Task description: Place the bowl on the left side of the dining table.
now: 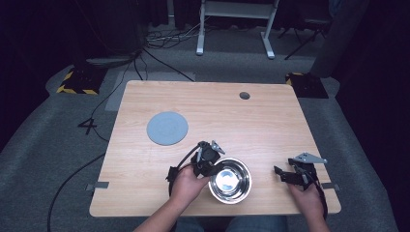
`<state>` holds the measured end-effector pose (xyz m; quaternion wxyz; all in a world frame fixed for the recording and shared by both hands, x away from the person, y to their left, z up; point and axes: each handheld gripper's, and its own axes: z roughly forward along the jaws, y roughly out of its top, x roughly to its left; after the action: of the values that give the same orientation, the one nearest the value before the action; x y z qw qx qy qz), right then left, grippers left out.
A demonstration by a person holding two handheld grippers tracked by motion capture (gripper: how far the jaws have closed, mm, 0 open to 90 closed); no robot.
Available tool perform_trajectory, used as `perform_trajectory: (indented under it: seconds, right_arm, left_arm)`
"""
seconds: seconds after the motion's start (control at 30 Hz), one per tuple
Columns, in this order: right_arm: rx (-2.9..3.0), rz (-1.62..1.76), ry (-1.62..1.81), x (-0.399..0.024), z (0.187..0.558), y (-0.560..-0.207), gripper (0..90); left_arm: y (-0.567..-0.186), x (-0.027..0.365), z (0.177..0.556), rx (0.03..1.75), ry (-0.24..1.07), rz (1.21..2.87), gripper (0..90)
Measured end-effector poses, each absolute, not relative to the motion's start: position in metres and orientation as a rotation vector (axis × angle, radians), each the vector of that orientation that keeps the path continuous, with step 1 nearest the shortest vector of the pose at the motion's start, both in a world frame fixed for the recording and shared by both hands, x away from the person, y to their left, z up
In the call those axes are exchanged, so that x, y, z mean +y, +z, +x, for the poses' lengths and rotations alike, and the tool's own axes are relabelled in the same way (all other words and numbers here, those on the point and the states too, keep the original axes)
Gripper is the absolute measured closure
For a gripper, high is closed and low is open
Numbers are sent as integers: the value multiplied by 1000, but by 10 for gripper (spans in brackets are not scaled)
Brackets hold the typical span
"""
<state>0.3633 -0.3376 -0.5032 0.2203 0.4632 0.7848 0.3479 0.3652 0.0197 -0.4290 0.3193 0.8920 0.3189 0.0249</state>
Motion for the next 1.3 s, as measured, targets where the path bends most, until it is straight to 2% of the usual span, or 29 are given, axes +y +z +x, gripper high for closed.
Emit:
perform_trajectory:
  seconds: [0.27,0.33,0.6,0.63,1.3]
  right_arm:
    - [2170,1281,963,-338,363,-503,264]
    - [2170,1281,963,-338,363,-503,264]
    - [2169,1284,964,-337,363,-503,264]
    - [2170,1283,964,-337,363,-503,264]
    - [2169,1281,963,-337,363,-503,264]
  left_arm:
    - [-414,39,363,853,178,2225,862]
    - [-413,41,363,865,157,2208,862]
    - [-403,62,365,918,203,2158,857]
    - [-401,68,367,915,241,2158,856]
    - [-382,107,385,1012,272,2081,855]
